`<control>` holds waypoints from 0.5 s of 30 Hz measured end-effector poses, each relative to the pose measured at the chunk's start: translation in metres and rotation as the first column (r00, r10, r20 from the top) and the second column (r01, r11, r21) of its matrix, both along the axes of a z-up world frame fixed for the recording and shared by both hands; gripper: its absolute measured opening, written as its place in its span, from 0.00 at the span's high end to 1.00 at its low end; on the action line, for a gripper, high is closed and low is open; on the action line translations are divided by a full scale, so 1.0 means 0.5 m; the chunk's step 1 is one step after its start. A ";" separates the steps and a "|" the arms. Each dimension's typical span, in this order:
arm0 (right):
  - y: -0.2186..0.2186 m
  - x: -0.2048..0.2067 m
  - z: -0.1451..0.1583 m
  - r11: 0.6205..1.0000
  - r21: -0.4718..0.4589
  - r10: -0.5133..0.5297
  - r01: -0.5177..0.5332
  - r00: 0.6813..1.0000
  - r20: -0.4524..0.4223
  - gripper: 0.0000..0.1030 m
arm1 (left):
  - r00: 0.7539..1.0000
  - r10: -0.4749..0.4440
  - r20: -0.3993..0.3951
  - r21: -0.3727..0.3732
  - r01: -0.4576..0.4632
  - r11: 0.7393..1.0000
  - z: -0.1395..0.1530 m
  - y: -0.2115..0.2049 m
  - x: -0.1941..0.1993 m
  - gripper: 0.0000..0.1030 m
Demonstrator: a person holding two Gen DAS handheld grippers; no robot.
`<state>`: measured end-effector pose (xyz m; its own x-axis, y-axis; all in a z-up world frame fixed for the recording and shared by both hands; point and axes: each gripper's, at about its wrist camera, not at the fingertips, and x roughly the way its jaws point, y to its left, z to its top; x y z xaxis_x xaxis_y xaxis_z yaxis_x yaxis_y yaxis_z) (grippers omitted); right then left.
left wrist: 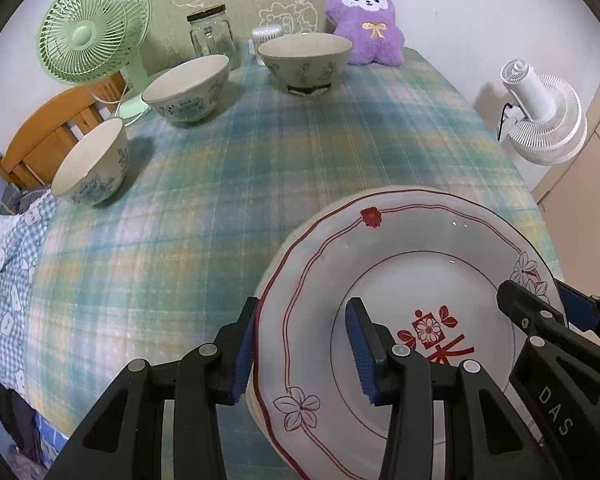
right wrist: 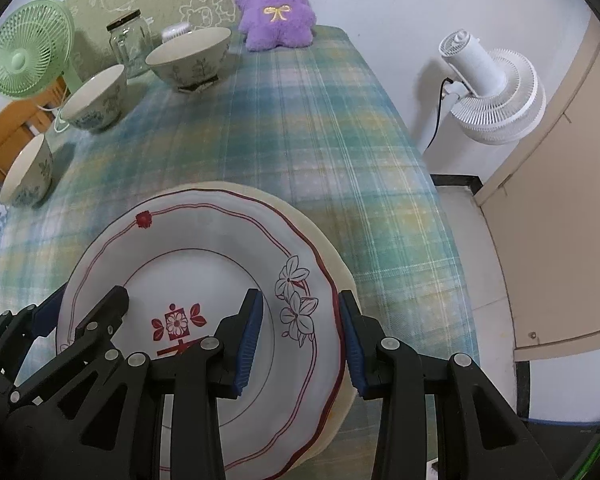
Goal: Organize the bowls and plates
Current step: 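Carry the red-rimmed plate over the floral plate stack and lower it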
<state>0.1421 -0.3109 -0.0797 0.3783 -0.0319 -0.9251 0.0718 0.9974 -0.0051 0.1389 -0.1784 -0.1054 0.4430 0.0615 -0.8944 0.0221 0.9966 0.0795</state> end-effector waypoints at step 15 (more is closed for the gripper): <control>-0.006 -0.003 -0.011 0.997 -0.038 0.061 -0.060 0.998 0.019 0.63 | 0.999 0.020 0.046 0.084 -0.023 0.996 -0.010 -0.034 -0.012 0.60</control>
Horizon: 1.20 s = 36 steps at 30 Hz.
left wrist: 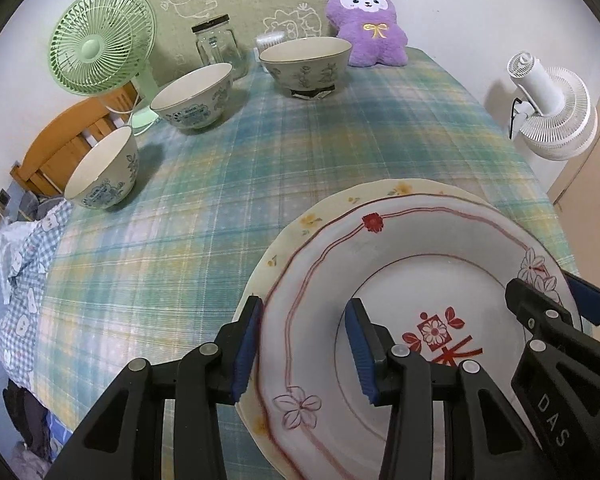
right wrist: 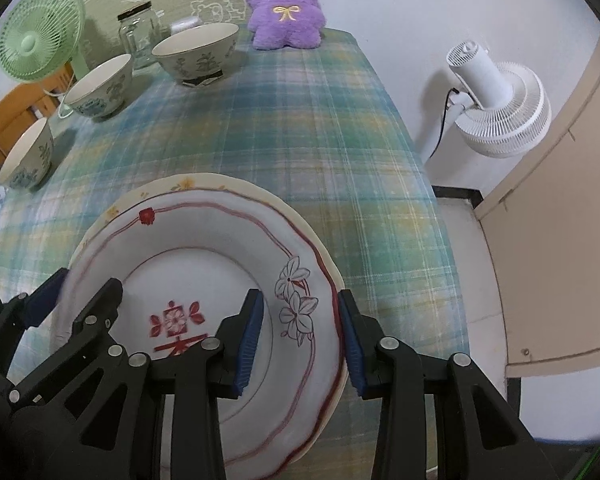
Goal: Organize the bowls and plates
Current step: 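Carry the red-rimmed plate over the floral plate stack and lower it, then open both grippers and pull them back from the plate stack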
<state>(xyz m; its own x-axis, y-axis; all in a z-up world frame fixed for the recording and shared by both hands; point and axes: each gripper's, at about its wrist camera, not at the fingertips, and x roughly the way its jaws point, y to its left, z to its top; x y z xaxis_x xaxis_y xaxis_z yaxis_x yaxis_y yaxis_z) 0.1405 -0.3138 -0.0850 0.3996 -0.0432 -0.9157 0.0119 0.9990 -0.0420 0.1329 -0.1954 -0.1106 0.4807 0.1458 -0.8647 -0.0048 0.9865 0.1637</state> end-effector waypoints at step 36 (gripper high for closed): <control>0.169 0.018 0.200 0.994 0.083 0.059 -0.075 0.982 0.181 0.28 | 0.992 0.044 0.118 -0.145 -0.026 0.989 0.167 0.188 -0.007 0.27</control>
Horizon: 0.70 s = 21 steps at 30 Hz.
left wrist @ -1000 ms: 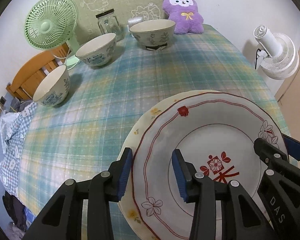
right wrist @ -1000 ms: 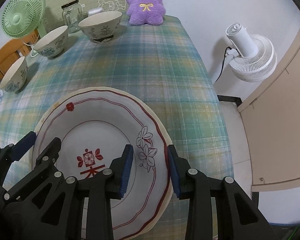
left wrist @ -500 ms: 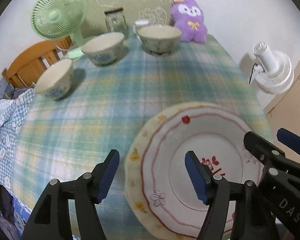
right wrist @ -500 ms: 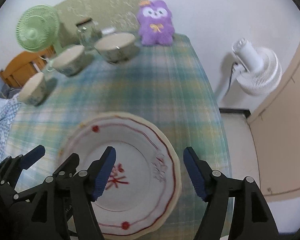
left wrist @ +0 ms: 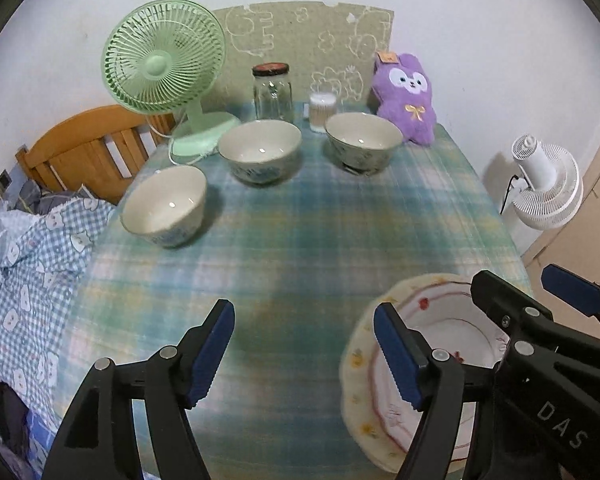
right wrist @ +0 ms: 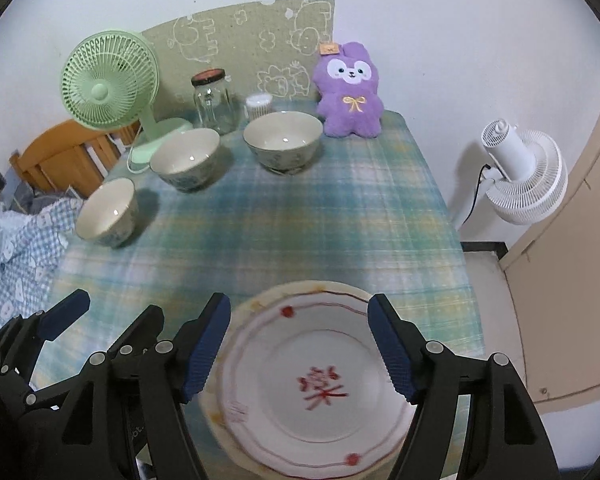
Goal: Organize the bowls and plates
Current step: 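Open both grippers and pull them back from the plate stack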
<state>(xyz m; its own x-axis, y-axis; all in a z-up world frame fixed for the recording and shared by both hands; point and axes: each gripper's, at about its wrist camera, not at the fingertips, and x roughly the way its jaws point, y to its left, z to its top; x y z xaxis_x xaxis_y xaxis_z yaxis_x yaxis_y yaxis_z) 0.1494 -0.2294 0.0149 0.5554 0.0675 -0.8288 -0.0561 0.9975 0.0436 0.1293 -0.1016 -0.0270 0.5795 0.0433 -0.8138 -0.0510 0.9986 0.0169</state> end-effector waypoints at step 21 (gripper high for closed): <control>0.167 0.159 0.023 0.982 0.024 -0.187 0.186 0.981 0.052 0.28 | 0.994 -0.112 -0.003 -0.046 0.112 0.993 0.014 0.181 0.195 0.25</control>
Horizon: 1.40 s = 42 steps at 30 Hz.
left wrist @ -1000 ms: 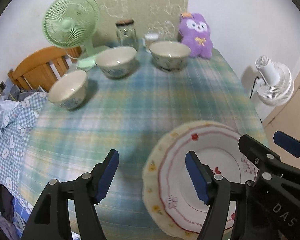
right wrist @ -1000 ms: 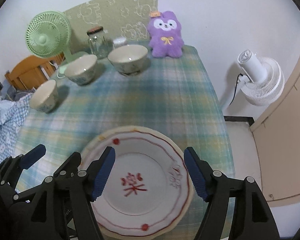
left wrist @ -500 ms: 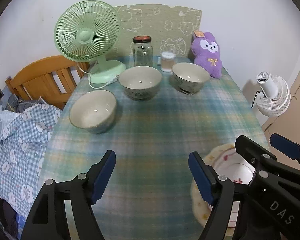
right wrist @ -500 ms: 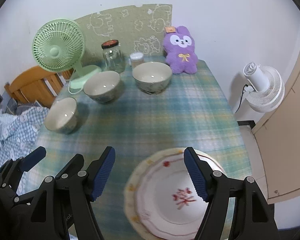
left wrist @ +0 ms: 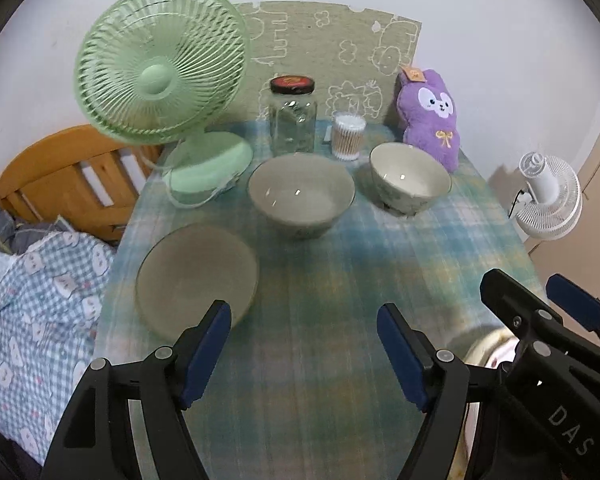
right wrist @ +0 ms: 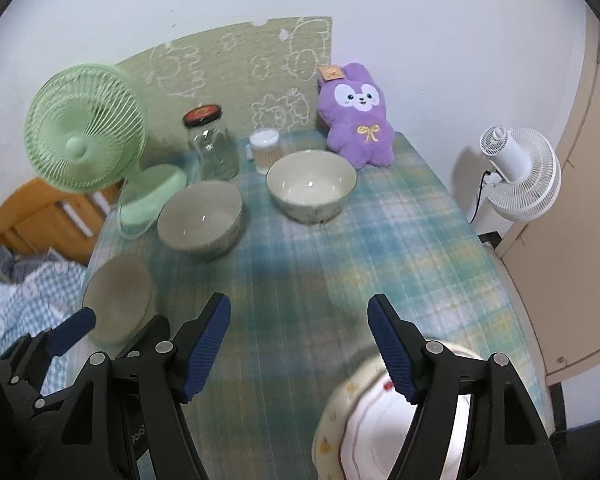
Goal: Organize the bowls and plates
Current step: 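Open both grippers and pull them back from the plate stack, then move both grippers to the grey-green bowl rim and close them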
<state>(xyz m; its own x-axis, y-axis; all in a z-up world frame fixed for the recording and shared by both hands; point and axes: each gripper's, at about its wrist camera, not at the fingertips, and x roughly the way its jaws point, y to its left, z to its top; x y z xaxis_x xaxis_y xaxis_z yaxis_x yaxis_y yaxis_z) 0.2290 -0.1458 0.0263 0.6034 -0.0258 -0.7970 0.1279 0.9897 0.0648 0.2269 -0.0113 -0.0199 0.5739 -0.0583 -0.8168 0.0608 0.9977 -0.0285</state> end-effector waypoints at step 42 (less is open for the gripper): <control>-0.225 0.482 -0.224 0.995 0.096 0.015 -0.005 0.994 -0.111 0.72 | 0.998 0.011 -0.060 0.112 -0.004 0.994 -0.191 -0.233 0.453 0.75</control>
<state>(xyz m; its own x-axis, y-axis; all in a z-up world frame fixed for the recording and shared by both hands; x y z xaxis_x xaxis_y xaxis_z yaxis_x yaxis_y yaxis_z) 0.4699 -0.2583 -0.0856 0.5102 0.0592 -0.8580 0.1298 0.9809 0.1449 0.4532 -0.1277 -0.1156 0.5236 0.0392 -0.8511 0.0547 0.9953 0.0796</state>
